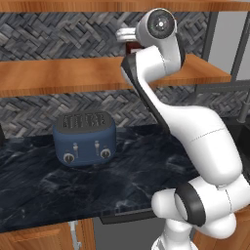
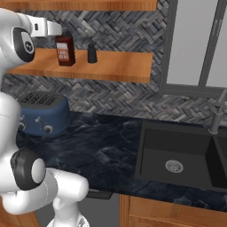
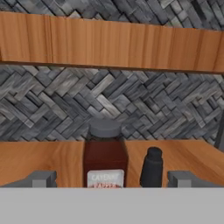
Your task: Collect the paprika, ketchup, and shaker from the cabinet and place them next to the stove.
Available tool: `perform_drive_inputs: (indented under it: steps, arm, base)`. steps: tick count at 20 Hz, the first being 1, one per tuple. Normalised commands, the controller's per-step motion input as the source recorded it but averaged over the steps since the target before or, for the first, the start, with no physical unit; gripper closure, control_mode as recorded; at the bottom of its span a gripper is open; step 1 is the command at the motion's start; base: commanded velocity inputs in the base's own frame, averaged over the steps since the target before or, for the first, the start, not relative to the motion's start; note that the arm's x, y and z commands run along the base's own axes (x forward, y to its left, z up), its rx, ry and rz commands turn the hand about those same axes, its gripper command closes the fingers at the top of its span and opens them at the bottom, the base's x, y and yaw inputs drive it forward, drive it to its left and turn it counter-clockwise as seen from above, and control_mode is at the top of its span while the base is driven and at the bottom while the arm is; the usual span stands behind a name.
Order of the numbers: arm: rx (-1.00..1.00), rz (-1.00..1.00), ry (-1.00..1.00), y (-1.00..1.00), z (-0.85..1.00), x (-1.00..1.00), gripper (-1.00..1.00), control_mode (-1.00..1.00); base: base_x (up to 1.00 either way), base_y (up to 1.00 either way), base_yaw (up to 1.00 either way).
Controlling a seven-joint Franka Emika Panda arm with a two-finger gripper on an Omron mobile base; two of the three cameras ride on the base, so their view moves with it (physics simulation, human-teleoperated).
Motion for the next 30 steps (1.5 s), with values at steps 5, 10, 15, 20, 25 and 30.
perform_drive_inputs:
  steps: [5,10,15,20,25,30]
  arm:
    - [0.0,0.0,-0.04,0.0,-0.08,0.15,-1.0,-1.0]
    - [0.0,0.0,0.0,0.0,-0.07,0.14,-1.0,-1.0]
    - [0.0,0.0,0.0,0.0,-0.11,0.13,-1.0,-1.0]
    - [0.0,0.0,0.0,0.0,-0.1,0.14,-1.0,-1.0]
    - [0.0,0.0,0.0,0.0,-0.08,0.12,-1.0,-1.0]
    - [0.0,0.0,0.0,0.0,-0.07,0.12,-1.0,-1.0]
  base:
    - [0.0,0.0,0.0]
    - [0.0,0.0,0.0]
    - [0.0,0.0,0.0]
    - [0.0,0.0,0.0]
    - [0.0,0.0,0.0]
    - [0.0,0.0,0.0]
